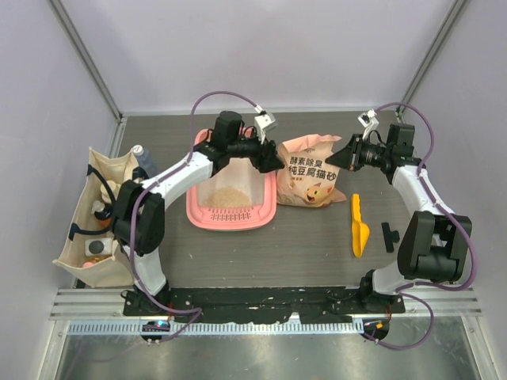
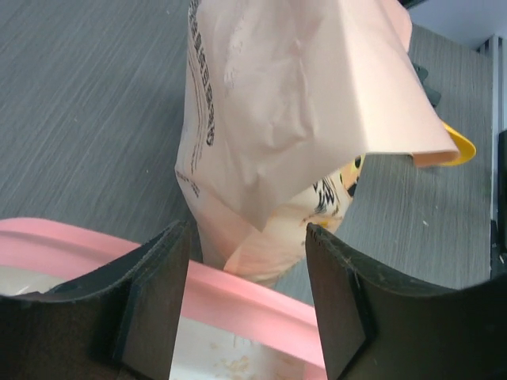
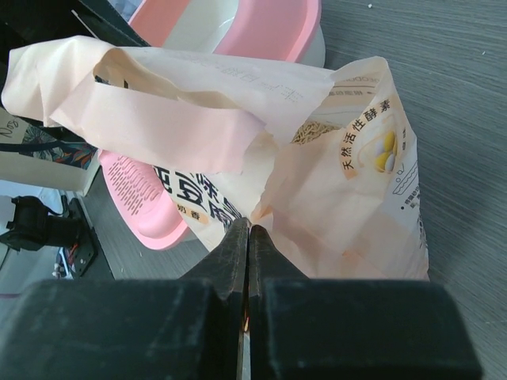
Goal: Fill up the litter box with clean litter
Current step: Close the cat litter bag at the center of the board.
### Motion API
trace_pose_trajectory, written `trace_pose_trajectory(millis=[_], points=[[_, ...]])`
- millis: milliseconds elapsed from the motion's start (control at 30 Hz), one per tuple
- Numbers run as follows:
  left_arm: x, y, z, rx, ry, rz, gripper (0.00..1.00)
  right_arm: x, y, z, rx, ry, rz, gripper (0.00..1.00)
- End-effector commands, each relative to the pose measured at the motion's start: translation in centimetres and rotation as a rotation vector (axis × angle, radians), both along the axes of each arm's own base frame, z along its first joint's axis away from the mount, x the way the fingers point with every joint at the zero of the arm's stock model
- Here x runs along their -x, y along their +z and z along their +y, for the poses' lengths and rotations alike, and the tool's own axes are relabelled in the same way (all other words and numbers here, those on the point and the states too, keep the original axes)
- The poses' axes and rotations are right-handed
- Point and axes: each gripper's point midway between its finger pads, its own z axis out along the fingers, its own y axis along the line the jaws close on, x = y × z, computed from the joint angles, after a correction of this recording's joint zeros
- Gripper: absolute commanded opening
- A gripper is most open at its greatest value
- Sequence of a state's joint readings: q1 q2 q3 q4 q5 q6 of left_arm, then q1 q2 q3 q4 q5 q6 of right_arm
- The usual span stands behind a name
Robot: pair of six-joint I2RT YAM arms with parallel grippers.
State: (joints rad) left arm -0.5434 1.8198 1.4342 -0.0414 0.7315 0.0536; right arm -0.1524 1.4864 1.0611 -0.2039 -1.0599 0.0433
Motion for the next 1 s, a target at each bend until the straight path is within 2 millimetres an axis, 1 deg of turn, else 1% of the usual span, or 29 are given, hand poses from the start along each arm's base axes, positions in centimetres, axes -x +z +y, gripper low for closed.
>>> trace_pose_trajectory(millis=[0, 100, 200, 267, 300, 367, 433, 500, 600, 633, 700, 733, 800, 833, 867, 900, 967], points=[[-2.0, 2.7, -1.7, 0.086, 0.033, -0.042, 0.62, -1.6, 3.6, -1.0, 0.030, -0.043, -0.119, 0.01], [-2.0, 3.0, -2.2, 0.109, 0.036, -0.021, 0.62, -1.7, 3.6, -1.2, 0.035, -0.052, -0.118, 0.02], [-1.8, 2.6, -2.5, 0.102, 0.032, -0.018, 0.62, -1.8, 3.8, -1.2, 0.036, -0.055, -0.120, 0.02], [-2.2, 2.0, -2.5, 0.083, 0.061, -0.030, 0.62, -1.8, 3.8, -1.2, 0.033, -0.060, -0.115, 0.02], [-2.3, 1.7, -2.7, 0.066, 0.074, -0.035, 0.61, -2.0, 3.8, -1.3, 0.033, -0.064, -0.117, 0.01], [-2.8, 1.4, -2.6, 0.055, 0.099, -0.049, 0.55, -2.0, 4.0, -1.2, 0.029, -0.066, -0.121, 0.01], [-3.0, 1.5, -2.5, 0.055, 0.102, -0.066, 0.51, -2.0, 3.9, -1.3, 0.029, -0.070, -0.118, 0.01], [-3.2, 1.7, -2.5, 0.053, 0.100, -0.089, 0.50, -2.0, 4.0, -1.3, 0.029, -0.070, -0.118, 0.01], [-3.8, 2.2, -2.4, 0.054, 0.108, -0.138, 0.46, -2.0, 4.2, -1.3, 0.027, -0.070, -0.125, 0.01], [-3.9, 2.6, -2.4, 0.060, 0.107, -0.147, 0.39, -2.1, 4.3, -1.3, 0.027, -0.073, -0.127, 0.01], [-3.9, 3.1, -2.3, 0.068, 0.095, -0.136, 0.33, -2.2, 4.3, -1.4, 0.031, -0.077, -0.132, 0.01], [-3.9, 3.8, -2.3, 0.078, 0.084, -0.137, 0.24, -2.2, 4.2, -1.4, 0.030, -0.077, -0.129, 0.02], [-3.4, 3.5, -2.1, 0.073, 0.049, -0.092, 0.16, -2.3, 4.4, -1.5, 0.027, -0.075, -0.129, 0.02], [-3.4, 3.7, -2.1, 0.075, 0.034, -0.087, 0.10, -2.4, 4.4, -1.6, 0.027, -0.080, -0.126, 0.01], [-3.4, 3.5, -1.7, 0.070, 0.030, -0.065, 0.07, -2.4, 4.4, -1.5, 0.025, -0.077, -0.124, 0.01], [-2.9, 3.3, -1.7, 0.070, 0.007, -0.041, 0.01, -2.5, 4.5, -1.7, 0.025, -0.082, -0.126, 0.01], [-2.8, 3.2, -1.1, 0.073, 0.010, 0.003, 0.00, -2.7, 4.5, -2.1, 0.028, -0.095, -0.128, 0.02]])
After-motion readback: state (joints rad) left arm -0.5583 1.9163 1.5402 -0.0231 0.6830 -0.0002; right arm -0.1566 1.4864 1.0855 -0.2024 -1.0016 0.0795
